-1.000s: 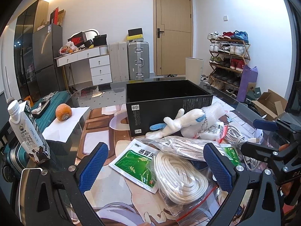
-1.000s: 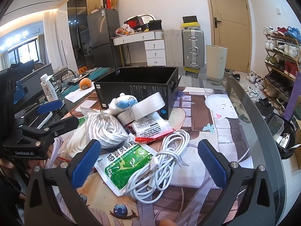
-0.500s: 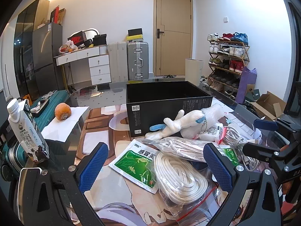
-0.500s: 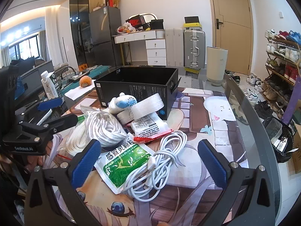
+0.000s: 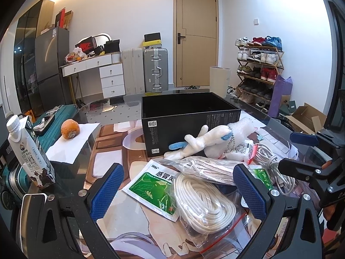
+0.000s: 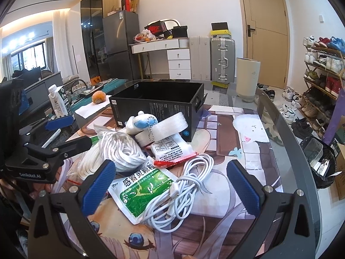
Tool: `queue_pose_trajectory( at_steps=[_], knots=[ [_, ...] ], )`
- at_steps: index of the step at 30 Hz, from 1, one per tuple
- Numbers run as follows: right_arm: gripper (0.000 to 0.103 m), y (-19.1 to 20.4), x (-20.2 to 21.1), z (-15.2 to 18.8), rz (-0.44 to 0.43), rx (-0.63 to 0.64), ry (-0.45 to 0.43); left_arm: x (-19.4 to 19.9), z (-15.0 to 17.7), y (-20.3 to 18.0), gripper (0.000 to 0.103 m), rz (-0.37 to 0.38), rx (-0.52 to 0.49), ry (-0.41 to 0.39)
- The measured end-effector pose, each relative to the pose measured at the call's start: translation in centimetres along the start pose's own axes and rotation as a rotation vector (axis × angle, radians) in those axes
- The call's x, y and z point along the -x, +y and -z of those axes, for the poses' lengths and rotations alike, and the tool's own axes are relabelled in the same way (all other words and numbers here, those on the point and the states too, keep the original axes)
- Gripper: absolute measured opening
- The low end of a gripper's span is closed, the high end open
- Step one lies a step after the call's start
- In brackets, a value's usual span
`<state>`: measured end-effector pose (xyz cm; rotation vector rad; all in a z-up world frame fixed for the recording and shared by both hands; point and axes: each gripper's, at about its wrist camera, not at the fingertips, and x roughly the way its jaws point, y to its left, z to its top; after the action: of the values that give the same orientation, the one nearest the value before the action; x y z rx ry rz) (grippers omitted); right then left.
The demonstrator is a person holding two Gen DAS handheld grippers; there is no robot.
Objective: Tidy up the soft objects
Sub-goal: 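Move the right gripper toward the white USB cable on the table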
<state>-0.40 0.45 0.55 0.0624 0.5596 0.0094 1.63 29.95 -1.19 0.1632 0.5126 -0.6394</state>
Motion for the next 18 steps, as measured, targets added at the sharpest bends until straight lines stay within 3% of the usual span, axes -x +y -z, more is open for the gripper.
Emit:
queue_pose_trajectory(
  at_steps=[18],
  knots=[
    [0.103, -0.44, -0.23, -0.17, 0.05, 0.001, 0.029, -0.09, 0.19, -0.8, 0.103, 0.021, -0.046, 0.017]
  ],
)
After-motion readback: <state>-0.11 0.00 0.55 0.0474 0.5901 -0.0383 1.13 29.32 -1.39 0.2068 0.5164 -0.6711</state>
